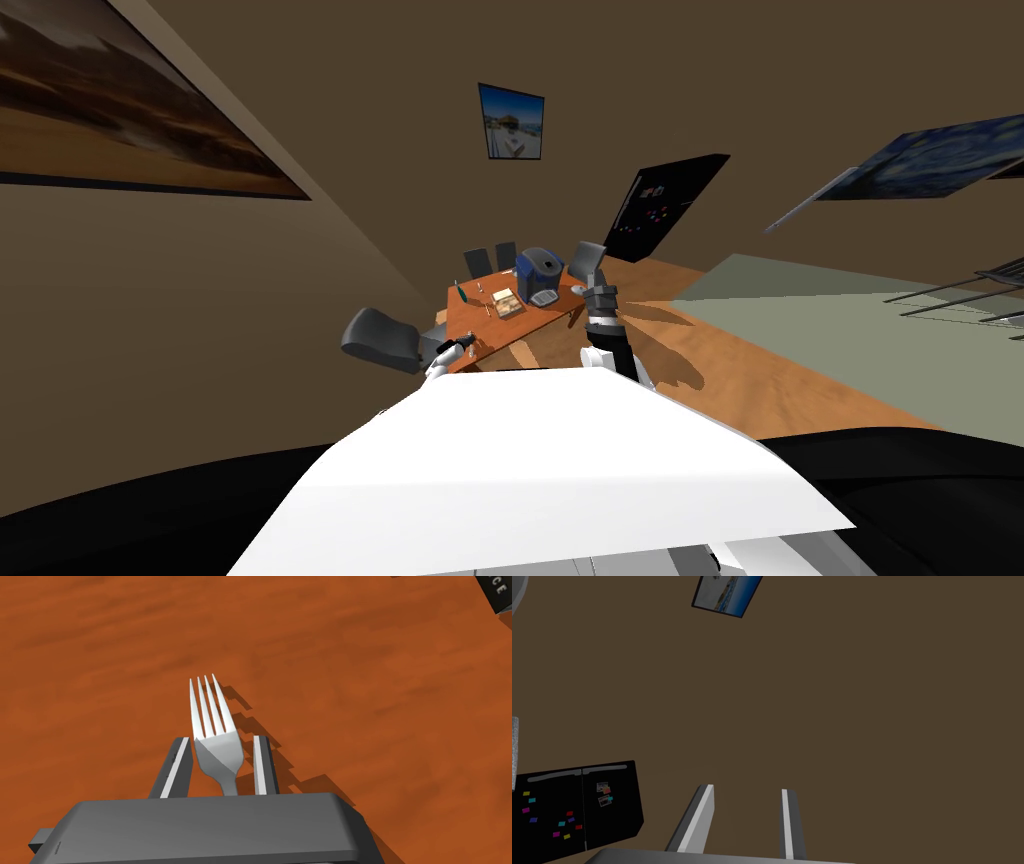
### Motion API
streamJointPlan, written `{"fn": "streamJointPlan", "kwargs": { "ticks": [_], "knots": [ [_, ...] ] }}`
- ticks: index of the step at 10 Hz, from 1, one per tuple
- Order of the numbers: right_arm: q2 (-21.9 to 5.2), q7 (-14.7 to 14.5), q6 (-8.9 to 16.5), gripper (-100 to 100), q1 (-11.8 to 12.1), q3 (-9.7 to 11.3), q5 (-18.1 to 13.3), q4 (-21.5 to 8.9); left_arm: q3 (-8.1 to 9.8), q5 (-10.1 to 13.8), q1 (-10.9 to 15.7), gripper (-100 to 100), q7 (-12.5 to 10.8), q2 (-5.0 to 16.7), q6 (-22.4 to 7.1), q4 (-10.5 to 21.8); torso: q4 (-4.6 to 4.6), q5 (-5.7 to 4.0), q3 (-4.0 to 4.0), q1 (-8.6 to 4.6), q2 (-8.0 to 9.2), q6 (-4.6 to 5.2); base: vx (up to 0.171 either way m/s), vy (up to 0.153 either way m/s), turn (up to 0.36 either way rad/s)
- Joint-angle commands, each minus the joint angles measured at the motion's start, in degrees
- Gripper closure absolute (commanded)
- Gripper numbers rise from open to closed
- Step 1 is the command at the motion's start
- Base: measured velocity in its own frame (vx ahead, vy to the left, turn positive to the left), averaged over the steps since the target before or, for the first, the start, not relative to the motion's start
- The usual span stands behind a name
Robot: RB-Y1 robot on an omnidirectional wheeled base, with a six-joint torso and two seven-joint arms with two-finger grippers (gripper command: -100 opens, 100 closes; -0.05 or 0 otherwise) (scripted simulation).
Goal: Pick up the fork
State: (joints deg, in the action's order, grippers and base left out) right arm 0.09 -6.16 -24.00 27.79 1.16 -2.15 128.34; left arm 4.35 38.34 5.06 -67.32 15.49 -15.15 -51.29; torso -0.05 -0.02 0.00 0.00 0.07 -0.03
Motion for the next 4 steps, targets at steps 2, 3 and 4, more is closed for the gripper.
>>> {"fn": "streamJointPlan", "kwargs": {
  "ticks": [2,3,4],
  "knots": [
    [0.0,0.0,0.0,0,0.0,0.0,0.0,0.0,0.17,-0.4,0.3,100,-1.6,1.7,-2.6,-1.7,0.03,-0.01,0.09,-0.11,0.17,0.01,-0.093,-0.070,0.009],
    [0.0,0.0,0.0,0,0.0,0.0,0.0,0.0,0.37,-0.6,0.1,100,-1.3,1.3,-2.2,-1.6,0.06,-0.04,0.14,-0.16,0.22,0.02,-0.037,-0.032,0.007],
    [0.0,0.0,0.0,0,0.0,0.0,0.0,0.0,0.39,-0.6,0.1,0,-1.5,1.4,-2.5,-1.7,0.04,-0.01,0.07,-0.05,0.09,0.03,-0.008,-0.006,0.001]
  ]
}}
